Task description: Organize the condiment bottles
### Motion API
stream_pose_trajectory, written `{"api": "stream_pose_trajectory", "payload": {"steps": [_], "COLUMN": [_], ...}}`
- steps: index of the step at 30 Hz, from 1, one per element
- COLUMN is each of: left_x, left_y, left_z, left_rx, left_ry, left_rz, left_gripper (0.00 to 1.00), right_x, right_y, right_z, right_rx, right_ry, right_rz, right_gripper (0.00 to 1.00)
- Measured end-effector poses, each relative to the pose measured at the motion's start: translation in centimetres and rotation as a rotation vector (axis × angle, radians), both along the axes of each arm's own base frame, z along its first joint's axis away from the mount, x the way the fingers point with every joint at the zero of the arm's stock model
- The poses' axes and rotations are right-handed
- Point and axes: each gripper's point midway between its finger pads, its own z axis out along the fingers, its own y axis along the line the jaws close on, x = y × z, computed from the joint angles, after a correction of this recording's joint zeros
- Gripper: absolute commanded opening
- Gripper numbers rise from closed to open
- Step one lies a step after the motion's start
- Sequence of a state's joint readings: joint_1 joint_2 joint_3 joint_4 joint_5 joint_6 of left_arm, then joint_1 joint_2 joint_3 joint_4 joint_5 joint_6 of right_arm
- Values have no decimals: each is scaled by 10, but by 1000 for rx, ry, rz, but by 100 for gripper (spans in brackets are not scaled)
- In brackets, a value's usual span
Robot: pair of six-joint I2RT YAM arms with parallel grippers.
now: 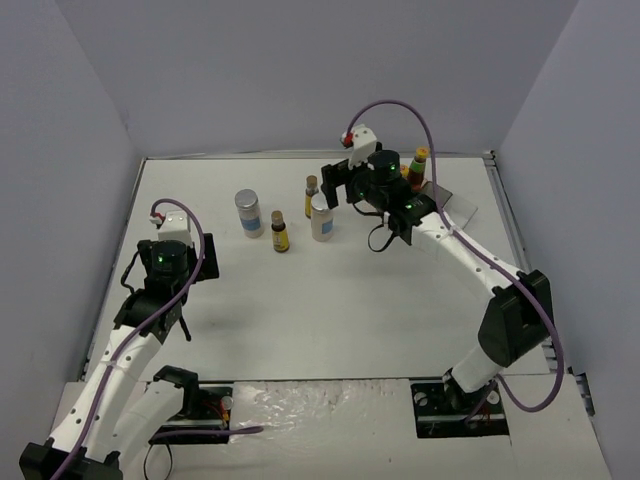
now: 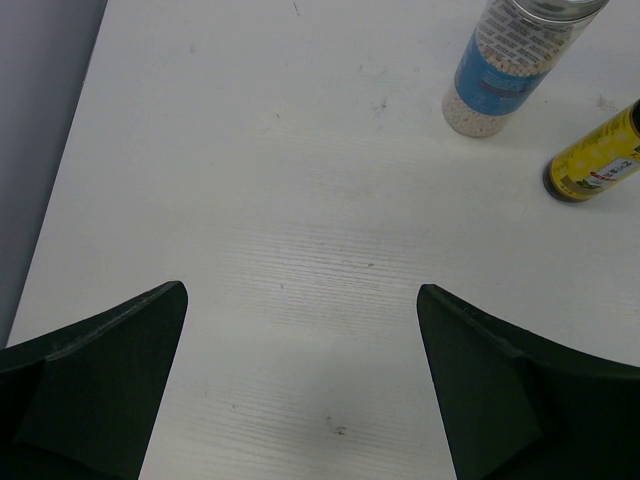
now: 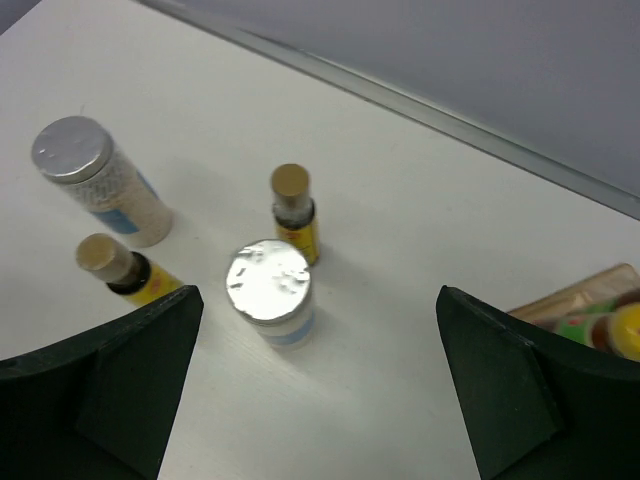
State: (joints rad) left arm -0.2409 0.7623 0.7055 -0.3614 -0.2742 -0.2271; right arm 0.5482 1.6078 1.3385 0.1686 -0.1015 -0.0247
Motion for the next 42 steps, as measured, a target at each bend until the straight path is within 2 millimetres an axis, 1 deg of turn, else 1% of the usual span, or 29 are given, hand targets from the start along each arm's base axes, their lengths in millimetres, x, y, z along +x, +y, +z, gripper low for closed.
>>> {"api": "stream_pose_trajectory", "payload": {"steps": [2, 5, 9, 11, 12, 13, 16, 17, 19, 21, 25, 28, 30, 32, 33, 36, 39, 42], "left_x": [0, 0, 0, 0, 0, 0, 0, 0, 0, 0, 0, 0, 0, 0, 0, 0, 0, 0], "left_y": [0, 0, 0, 0, 0, 0, 0, 0, 0, 0, 0, 0, 0, 0, 0, 0, -2, -4], "left_z": [0, 0, 0, 0, 0, 0, 0, 0, 0, 0, 0, 0, 0, 0, 0, 0, 0, 0], "left_rx": [0, 2, 5, 6, 6, 6, 6, 6, 6, 6, 7, 7, 7, 7, 7, 6, 6, 5], "left_ry": [0, 0, -1, 0, 0, 0, 0, 0, 0, 0, 0, 0, 0, 0, 0, 1, 2, 2], "left_rz": [0, -1, -2, -3, -3, -3, -4, -4, -5, -5, -5, -5, -5, -5, -5, -8, -14, -19], "left_gripper": [97, 97, 97, 97, 97, 97, 97, 97, 97, 97, 97, 97, 97, 97, 97, 97, 97, 97], "right_x": [-4, -1, 7, 9, 10, 11, 13, 13, 16, 18, 22, 20, 14, 7, 2, -8, -13, -9], "right_y": [18, 34, 41, 42, 42, 43, 44, 44, 45, 46, 43, 39, 32, 20, 14, -10, -40, -76], "right_z": [-19, -55, -104, -122, -128, -133, -140, -140, -138, -135, -134, -133, -133, -133, -133, -124, -93, -50], "right_rx": [-20, -53, -102, -121, -125, -129, -137, -136, -134, -132, -125, -117, -116, -124, -130, -139, -109, -51], "right_ry": [35, 89, 163, 189, 195, 201, 204, 199, 184, 168, 141, 127, 128, 143, 154, 178, 161, 104], "right_rz": [39, 62, 64, 65, 65, 66, 68, 69, 71, 69, 57, 50, 44, 31, 24, -11, -77, -174], "right_gripper": [100, 100, 99, 96, 93, 93, 79, 74, 61, 51, 23, 13, 4, 0, 0, 0, 0, 0]}}
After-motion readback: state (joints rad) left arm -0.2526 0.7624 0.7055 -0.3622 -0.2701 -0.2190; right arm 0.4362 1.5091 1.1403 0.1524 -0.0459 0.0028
